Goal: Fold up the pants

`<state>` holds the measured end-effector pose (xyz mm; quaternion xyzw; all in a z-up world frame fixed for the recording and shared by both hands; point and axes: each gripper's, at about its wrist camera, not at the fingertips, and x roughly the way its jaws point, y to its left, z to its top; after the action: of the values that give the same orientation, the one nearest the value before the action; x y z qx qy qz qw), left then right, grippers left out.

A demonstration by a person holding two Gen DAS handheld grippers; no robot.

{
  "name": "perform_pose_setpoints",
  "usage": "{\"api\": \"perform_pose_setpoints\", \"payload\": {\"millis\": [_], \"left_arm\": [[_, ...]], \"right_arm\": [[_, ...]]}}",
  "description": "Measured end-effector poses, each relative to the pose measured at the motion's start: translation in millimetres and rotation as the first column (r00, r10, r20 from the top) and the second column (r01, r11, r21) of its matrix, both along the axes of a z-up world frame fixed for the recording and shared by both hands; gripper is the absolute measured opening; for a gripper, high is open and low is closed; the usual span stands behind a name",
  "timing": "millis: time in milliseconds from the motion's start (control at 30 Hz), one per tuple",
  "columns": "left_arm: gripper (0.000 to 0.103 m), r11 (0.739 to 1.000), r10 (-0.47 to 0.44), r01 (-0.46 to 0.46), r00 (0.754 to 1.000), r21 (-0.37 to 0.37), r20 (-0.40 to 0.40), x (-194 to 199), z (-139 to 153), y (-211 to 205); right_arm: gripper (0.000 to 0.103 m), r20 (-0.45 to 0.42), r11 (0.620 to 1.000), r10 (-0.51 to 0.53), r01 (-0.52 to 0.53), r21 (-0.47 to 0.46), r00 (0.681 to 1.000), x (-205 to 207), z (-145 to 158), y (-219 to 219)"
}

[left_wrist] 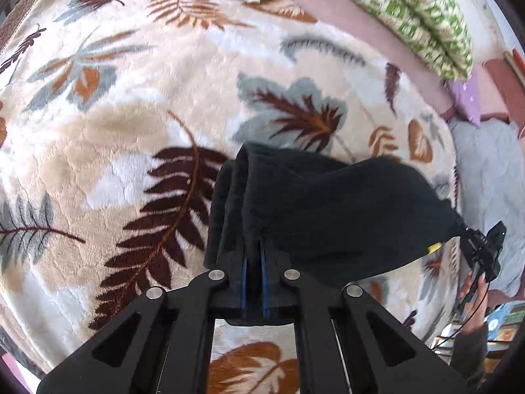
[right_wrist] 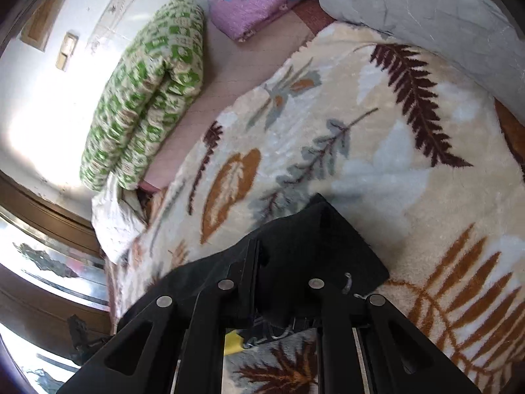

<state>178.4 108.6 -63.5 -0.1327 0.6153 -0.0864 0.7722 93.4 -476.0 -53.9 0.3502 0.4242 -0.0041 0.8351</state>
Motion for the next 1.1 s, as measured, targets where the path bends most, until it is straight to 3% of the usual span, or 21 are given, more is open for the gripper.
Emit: {"api": "perform_pose_setpoints", "payload": {"millis": [200, 367, 467, 533, 600, 633, 667, 833, 867, 933, 1000, 1100], "left_arm": [[0.005, 1.0, -0.006, 0.006, 1.0, 0.018, -0.004, 2.1, -5.9, 1.6], [0.005, 1.0, -0.014, 0.014, 1.0, 0.013, -0.006, 2.3, -7.4, -0.2], [0.005, 1.0, -0.007, 0.007, 1.0, 0.001, -0.015, 3.8, -8.3, 0.3], [0.005, 1.0, -0.003, 0.003, 1.0, -0.006, -0.021, 4.8, -8.4, 0.4], [0.005, 1.0, -0.005, 0.005, 1.0, -0.009, -0.025, 3.6, -7.0, 0.3], [0.005, 1.0, -0.005, 0.005, 1.0, -0.011, -0.026, 2.3, -6.3, 1.0], [0.005, 1.0, -0.008, 0.008, 1.0, -0.015, -0.027, 0.9, -5.3, 1.3], [0.007, 1.0, -0.024, 0.024, 0.999, -0.009, -0.032, -3.1, -8.0, -0.3], [0.007, 1.0, -0.024, 0.023, 0.999, -0.01, -0.033, -3.1, -7.9, -0.4], [0.007, 1.0, -0.022, 0.022, 0.999, -0.016, -0.035, -3.2, -7.5, 0.2], [0.007, 0.999, -0.026, 0.025, 0.999, -0.02, -0.039, -3.2, -7.8, 0.4], [0.007, 0.999, -0.029, 0.028, 0.999, -0.025, -0.044, -2.9, -8.0, 1.2]], "right_arm": [[0.018, -0.046, 0.995, 0.025, -0.029, -0.091, 0.999, -7.7, -19.9, -5.9], [0.028, 0.008, 0.999, -0.021, 0.021, 0.043, 1.0, -19.1, -8.8, -27.4], [0.044, 0.024, 0.99, -0.066, 0.062, 0.123, 0.998, -17.0, -7.4, -39.2], [0.044, -0.014, 0.996, -0.047, 0.048, 0.075, 0.999, -6.8, -9.1, -35.3], [0.037, -0.028, 0.999, -0.036, 0.036, -0.002, 0.999, 3.5, -8.1, -26.9], [0.014, -0.038, 0.999, -0.015, 0.014, -0.036, 0.999, 9.2, -6.6, -21.9], [0.011, -0.043, 0.996, 0.008, -0.011, -0.087, 0.999, 13.9, -1.5, -15.8], [0.01, 0.169, 0.971, 0.081, -0.04, -0.235, 0.982, 7.3, 40.5, 0.1], [0.011, 0.137, 0.963, 0.101, -0.062, -0.263, 0.985, 12.1, 37.1, 1.0], [0.011, -0.009, 0.94, 0.102, -0.099, -0.327, 0.995, 25.9, 17.0, 1.7], [0.017, -0.074, 0.945, 0.07, -0.09, -0.316, 0.995, 27.6, 2.4, -5.0], [0.018, 0.005, 0.988, 0.011, -0.01, -0.152, 1.0, 10.0, -2.5, -21.8]]}}
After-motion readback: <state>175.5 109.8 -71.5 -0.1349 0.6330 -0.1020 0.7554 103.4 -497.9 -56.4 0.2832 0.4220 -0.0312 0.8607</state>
